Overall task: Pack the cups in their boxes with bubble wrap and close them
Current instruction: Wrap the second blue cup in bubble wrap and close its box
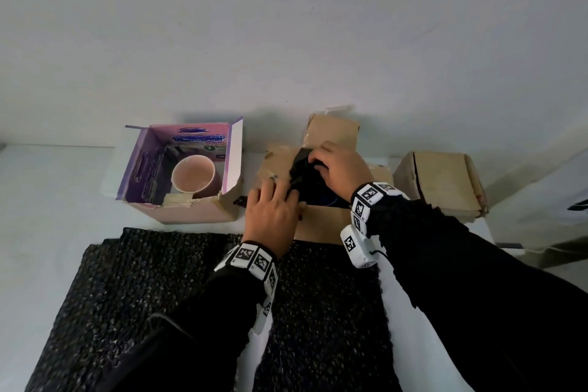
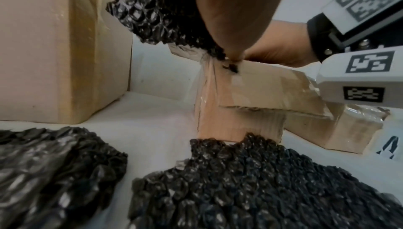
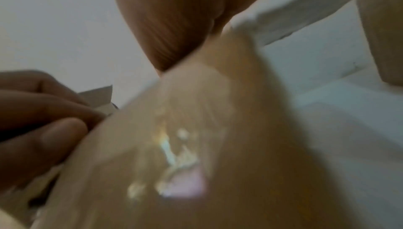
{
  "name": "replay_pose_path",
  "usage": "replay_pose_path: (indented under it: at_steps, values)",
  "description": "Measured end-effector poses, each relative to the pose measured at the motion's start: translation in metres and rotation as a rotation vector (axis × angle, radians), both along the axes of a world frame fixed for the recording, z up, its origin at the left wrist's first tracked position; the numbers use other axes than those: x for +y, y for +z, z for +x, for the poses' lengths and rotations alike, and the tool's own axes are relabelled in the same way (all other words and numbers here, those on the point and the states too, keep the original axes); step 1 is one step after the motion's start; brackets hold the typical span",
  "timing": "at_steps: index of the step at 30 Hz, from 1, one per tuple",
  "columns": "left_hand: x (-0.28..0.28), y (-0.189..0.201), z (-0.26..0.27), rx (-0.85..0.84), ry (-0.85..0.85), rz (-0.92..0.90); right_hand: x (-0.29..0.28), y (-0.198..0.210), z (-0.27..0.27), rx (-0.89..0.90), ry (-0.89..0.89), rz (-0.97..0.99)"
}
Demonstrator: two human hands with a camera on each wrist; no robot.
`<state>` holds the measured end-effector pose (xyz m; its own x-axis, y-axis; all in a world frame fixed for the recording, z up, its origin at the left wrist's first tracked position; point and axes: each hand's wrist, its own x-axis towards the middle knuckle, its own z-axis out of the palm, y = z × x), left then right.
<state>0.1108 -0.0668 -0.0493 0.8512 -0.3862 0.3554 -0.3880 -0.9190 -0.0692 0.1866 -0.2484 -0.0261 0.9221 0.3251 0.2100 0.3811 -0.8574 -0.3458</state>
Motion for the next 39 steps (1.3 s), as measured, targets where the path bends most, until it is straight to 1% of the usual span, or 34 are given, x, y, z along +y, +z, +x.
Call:
replay_pose_path:
  at_steps: [3,6,8,10,13,15,17,19,20,21,23,24,27,28,30,32,34,35,37,38,39]
  values:
    - [0.001,-0.002,0.004,-0.026,-0.018,0.012,0.004,-0.01,0.001,0.085,0.095,-0.126]
    - [0.001,-0.001,0.008,-0.011,-0.091,0.046,0.003,-0.015,-0.001,0.161,0.079,-0.361]
    - [0.002,0.002,0.01,-0.011,-0.11,0.02,0.002,-0.018,-0.002,0.189,0.077,-0.49]
    - [0.001,0.005,0.01,-0.015,-0.103,0.017,0.004,-0.019,0.0,0.196,0.067,-0.527]
    - [0.0,0.01,0.01,0.043,-0.073,0.035,0.009,-0.019,0.0,0.199,0.031,-0.533]
    - [0.0,0.012,0.011,0.074,-0.049,0.054,0.008,-0.02,-0.002,0.175,-0.021,-0.472]
    - [0.001,0.012,0.016,0.085,-0.055,0.077,0.005,-0.02,-0.007,0.065,-0.028,-0.346]
    - [0.002,0.013,0.021,0.105,-0.079,0.04,0.003,-0.019,-0.01,-0.057,0.096,-0.192]
    - [0.002,0.012,0.023,0.118,-0.094,-0.018,0.003,-0.017,-0.011,-0.063,0.172,-0.148]
    - [0.002,0.013,0.025,0.133,-0.111,-0.097,0.003,-0.015,-0.012,-0.019,0.217,-0.137]
    - [0.003,0.016,0.025,0.151,-0.113,-0.26,0.002,-0.012,-0.012,0.099,0.221,-0.199]
    - [0.004,0.017,0.024,0.15,-0.09,-0.301,0.002,-0.013,-0.011,0.126,0.215,-0.257]
    - [0.01,0.02,0.023,0.123,0.019,-0.27,0.004,-0.019,-0.01,0.157,0.192,-0.385]
    - [0.012,0.019,0.023,0.12,0.021,-0.293,0.006,-0.019,-0.009,0.156,0.172,-0.417]
    - [0.013,0.021,0.023,0.15,-0.085,-0.377,0.011,-0.02,-0.007,0.145,0.126,-0.463]
    - [0.013,0.021,0.023,0.215,-0.183,-0.405,0.013,-0.02,-0.007,0.158,0.106,-0.469]
    - [0.014,0.022,0.024,0.251,-0.195,-0.433,0.011,-0.02,-0.008,0.189,0.108,-0.384]
    - [0.014,0.022,0.026,0.244,-0.19,-0.432,0.008,-0.018,-0.009,0.196,0.102,-0.287]
    - [0.015,0.019,0.028,0.181,-0.188,-0.333,0.003,-0.017,-0.011,0.165,0.098,-0.052]
    - [0.015,0.019,0.028,0.142,-0.184,-0.249,0.001,-0.018,-0.012,0.137,0.113,0.034]
    - [0.014,0.02,0.029,0.11,-0.173,-0.181,0.0,-0.018,-0.014,0.124,0.131,0.08]
